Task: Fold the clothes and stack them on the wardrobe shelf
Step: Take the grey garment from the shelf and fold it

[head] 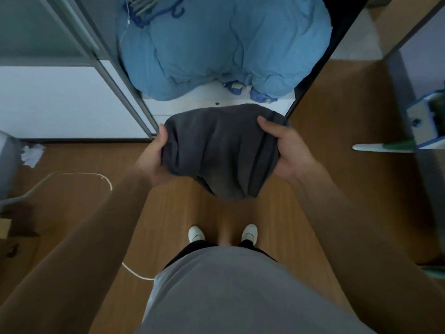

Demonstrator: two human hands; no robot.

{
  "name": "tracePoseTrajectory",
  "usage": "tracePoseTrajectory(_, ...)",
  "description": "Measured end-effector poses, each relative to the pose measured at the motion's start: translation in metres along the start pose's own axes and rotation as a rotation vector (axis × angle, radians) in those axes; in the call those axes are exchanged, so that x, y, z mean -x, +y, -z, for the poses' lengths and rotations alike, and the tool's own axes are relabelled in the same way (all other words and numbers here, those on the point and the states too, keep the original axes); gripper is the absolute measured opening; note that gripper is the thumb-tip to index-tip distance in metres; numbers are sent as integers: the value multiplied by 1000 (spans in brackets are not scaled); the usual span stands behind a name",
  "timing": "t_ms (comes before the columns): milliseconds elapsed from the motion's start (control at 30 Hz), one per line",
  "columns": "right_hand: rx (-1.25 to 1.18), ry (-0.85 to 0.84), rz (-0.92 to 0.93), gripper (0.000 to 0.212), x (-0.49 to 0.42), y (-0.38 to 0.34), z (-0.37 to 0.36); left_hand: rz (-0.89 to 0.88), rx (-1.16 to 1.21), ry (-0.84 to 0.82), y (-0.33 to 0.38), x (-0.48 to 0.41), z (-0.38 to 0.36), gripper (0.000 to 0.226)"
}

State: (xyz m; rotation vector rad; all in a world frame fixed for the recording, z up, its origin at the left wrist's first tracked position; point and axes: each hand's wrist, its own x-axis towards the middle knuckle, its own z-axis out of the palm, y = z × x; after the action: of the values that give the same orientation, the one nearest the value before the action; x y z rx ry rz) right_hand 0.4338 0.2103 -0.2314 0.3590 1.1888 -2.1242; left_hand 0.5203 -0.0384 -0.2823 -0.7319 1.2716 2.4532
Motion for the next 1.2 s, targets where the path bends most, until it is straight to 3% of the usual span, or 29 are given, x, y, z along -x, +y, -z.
tracePoseTrajectory(100,-11,24,-4,33,1,1,0,-76,-80,13,12,-10,-10,41)
tracePoseTrajectory(200,-48,87,28,32,2,-2,2,-156,-173,203,33,-22,-24,25)
tracePoseTrajectory(267,-88,117,21,28,1,-3,3,-203,-26,197,42,-24,-19,41)
tracePoseTrajectory(367,-169,105,-21,25,1,-4,-2,-212,260,-120,37,-19,-1,75)
tracePoseTrajectory(400,-200,101,-25,26,0,-5,-3,-193,189,-157,32,-18,0,73)
tracePoseTrajectory(500,-227,83,-16,30,-3,-6,-4,-197,-189,-5,25,-21,-14,52)
tracePoseTrajectory(600,-125,70,-69,33,-2,-4,-2,-253,-110,192,42,-26,-24,27)
tracePoseTrajectory(700,137,202,21,28,-4,-4,2,-262,-111,340,59,-30,-32,15)
tracePoseTrajectory(867,378,219,131,30,-14,10,-4,-224,-246,422,69,-39,-31,13)
tracePoseTrajectory(1033,295,155,117,39,-37,19,-8,-240,-345,235,81,-38,-34,37)
tracePoseTrajectory(1200,282,74,34,55,-46,14,-5,-296,-487,293,87,-42,-38,35)
